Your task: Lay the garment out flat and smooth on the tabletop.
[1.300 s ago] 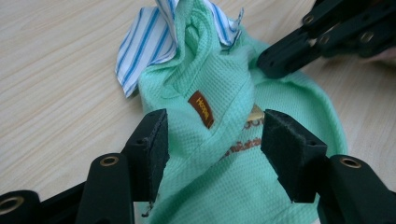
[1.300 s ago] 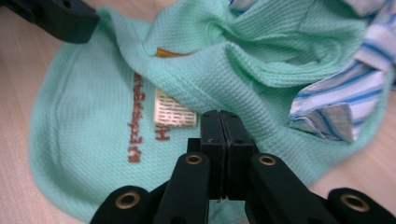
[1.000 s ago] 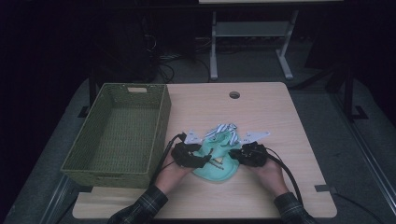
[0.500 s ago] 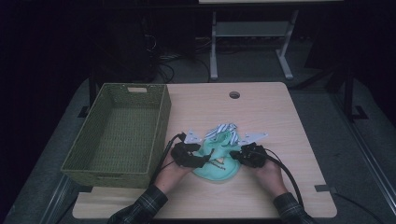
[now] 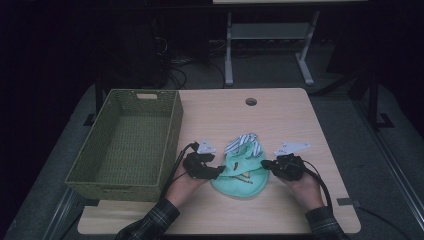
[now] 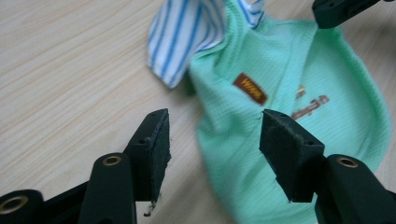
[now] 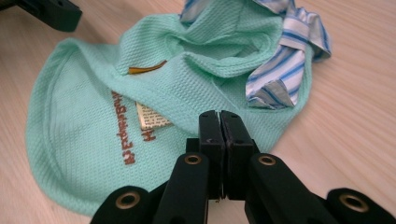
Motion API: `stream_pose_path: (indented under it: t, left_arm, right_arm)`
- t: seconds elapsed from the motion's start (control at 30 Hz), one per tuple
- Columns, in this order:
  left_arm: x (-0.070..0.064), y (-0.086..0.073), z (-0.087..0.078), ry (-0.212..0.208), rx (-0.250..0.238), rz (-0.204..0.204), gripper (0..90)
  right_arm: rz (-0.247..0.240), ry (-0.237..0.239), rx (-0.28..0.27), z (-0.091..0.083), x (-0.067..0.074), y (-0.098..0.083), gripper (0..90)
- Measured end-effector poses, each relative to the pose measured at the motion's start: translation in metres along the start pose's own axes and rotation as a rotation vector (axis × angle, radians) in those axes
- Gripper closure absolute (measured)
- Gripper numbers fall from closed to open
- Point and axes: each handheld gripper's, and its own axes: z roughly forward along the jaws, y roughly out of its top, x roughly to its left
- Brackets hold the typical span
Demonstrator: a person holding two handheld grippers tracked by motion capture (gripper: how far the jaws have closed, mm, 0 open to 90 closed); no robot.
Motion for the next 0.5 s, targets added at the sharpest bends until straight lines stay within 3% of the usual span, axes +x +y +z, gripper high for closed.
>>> stream_pose_path:
  t: [0.2,0.33,0.43,0.5]
  left_arm:
    - [-0.008,0.003,0.010,-0.036,0.011,0.013,49.8]
    - [-0.015,0.010,0.021,-0.045,0.020,0.049,50.7]
    - [-0.014,0.018,0.032,-0.049,0.015,0.046,50.7]
    - [-0.012,0.022,0.041,-0.079,0.004,0.011,51.2]
  right_arm:
    - [0.023,-0.004,0.018,-0.011,-0.008,-0.014,88.5]
    - [0.024,-0.008,0.021,-0.012,-0.010,-0.016,88.4]
    - [0.031,-0.009,0.027,-0.011,-0.009,-0.016,88.4]
    - [0.019,-0.009,0.027,-0.010,-0.009,-0.017,88.4]
